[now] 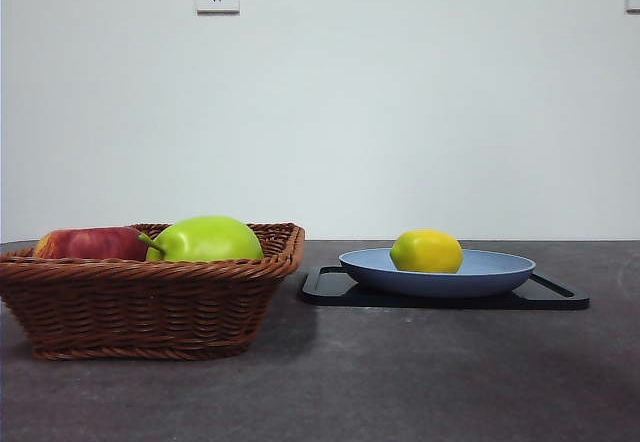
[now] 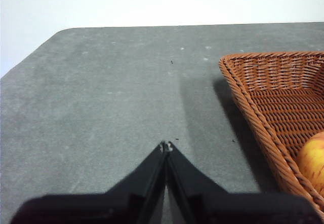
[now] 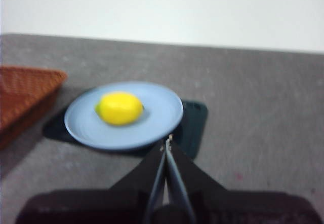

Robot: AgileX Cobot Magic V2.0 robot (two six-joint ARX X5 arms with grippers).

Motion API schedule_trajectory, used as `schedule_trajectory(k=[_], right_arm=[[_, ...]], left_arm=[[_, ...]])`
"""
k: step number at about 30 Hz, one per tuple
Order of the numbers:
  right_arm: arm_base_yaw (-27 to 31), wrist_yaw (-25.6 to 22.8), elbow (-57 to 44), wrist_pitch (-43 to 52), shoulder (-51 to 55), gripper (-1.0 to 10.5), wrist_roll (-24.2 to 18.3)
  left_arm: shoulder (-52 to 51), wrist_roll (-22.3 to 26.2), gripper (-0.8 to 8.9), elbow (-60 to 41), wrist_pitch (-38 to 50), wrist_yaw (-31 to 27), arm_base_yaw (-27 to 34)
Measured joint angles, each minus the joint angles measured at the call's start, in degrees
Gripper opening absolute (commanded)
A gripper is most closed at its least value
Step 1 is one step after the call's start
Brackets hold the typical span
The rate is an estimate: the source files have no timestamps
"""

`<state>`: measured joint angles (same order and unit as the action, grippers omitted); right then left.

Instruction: Take the lemon from the basket,put the lemon in the plate,hand out the plate

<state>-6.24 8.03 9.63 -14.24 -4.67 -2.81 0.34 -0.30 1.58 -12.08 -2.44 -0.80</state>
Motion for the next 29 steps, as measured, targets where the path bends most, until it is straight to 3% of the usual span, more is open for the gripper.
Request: schedule_trajectory(k=[6,29], right_arm=[[3.3,0.8,-4.9,0.2,1.7,0.0,0.0],[3.3,0.6,-8.8,6.1,3.8,0.0,0.0]], left_arm=[[0.0,0.0,0.08,0.0,0.0,0.0,0.0],[0.0,0.0,0.08,0.0,0.0,0.0,0.0]])
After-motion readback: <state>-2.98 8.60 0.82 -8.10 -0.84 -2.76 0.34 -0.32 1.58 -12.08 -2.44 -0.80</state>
